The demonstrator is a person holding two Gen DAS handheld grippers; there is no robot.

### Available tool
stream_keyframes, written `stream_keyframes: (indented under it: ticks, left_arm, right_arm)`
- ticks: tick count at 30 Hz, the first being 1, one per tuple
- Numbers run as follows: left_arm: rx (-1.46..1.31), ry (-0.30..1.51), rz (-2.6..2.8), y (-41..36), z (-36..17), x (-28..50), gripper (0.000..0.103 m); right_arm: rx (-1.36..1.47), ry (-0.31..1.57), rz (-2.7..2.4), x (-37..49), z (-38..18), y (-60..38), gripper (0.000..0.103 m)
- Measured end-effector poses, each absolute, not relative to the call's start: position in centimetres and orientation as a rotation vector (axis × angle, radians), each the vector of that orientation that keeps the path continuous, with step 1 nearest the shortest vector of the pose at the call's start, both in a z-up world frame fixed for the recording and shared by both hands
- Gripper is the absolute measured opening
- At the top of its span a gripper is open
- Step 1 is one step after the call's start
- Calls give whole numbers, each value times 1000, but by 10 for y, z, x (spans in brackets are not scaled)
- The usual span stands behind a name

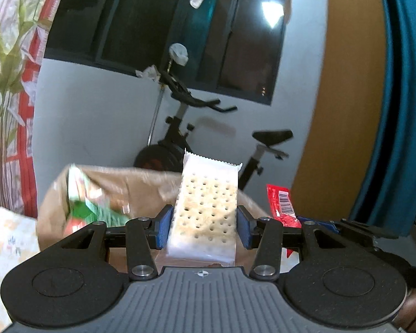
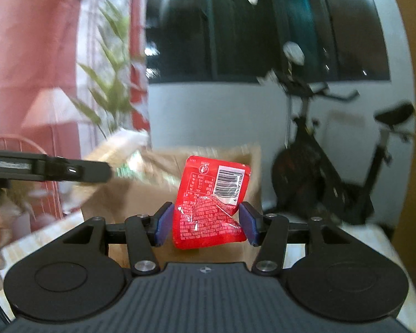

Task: Organize snacks
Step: 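Carry the white cracker packet and red packet over the box, then open both tools to drop the cracker packet and red packet into the box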

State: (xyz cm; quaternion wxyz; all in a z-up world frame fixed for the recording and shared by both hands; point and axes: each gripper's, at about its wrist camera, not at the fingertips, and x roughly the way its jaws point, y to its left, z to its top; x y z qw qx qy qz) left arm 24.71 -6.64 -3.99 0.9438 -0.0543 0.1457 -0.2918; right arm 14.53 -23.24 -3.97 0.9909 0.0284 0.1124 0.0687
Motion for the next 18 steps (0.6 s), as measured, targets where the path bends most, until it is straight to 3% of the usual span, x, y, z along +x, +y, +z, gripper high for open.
stream_keyframes:
  ticks: [6, 15, 18]
  left_arm:
    - [-116, 345, -512, -80, -31, 304, 51]
    - [-29, 438, -443, -83, -49, 338, 51]
    - [-22, 427, -444, -75, -47, 336, 60]
  right_arm:
    - [1, 249, 154, 219, -16, -230, 54]
    - [-5, 452, 80, 285, -42, -235, 55]
    - [4, 458, 73, 283, -45, -237, 58]
